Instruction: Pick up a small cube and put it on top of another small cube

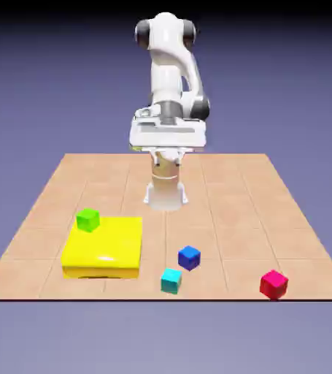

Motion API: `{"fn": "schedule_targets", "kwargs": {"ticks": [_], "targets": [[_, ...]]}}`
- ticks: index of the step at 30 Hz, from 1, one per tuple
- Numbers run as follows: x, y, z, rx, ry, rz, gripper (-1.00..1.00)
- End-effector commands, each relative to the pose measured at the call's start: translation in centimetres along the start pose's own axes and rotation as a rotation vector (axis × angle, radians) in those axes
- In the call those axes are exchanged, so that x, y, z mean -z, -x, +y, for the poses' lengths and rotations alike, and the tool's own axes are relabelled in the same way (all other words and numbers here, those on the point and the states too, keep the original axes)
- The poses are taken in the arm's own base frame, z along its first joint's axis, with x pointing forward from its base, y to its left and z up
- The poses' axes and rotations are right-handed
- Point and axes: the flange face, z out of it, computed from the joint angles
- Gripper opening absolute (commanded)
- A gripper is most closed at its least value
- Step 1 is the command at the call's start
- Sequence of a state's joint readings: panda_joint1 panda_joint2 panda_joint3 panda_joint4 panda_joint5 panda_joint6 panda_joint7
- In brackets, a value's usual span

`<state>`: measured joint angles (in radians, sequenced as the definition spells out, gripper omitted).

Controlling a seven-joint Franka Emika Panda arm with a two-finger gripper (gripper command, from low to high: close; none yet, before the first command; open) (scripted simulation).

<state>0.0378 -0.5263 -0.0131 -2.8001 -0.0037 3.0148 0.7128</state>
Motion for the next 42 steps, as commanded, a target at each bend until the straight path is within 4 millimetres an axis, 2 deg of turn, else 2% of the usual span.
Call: {"fn": "schedule_targets", "kwargs": {"ticks": [1,7,13,18,19,25,26,27,28,34,42], "targets": [[-1.3,0.7,0.0,0.032,0.022,-0.043,0.0],[-8.7,5.6,0.6,0.237,0.149,-0.296,0.0],[-15.0,11.8,2.3,0.459,0.273,-0.546,0.0],[-19.0,16.9,4.8,0.641,0.374,-0.743,0.0],[-19.0,16.9,4.8,0.642,0.374,-0.743,0.0],[-23.8,20.4,8.2,0.642,0.374,-0.742,0.0],[-23.9,20.5,8.3,0.642,0.374,-0.743,0.0],[-23.9,20.5,8.3,0.642,0.374,-0.743,-1.0],[-23.9,20.5,8.3,0.642,0.374,-0.743,-1.0],[-19.2,17.0,4.9,0.642,0.374,-0.742,-1.0],[-22.1,6.7,2.7,0.168,0.516,-0.657,-1.0]]}}
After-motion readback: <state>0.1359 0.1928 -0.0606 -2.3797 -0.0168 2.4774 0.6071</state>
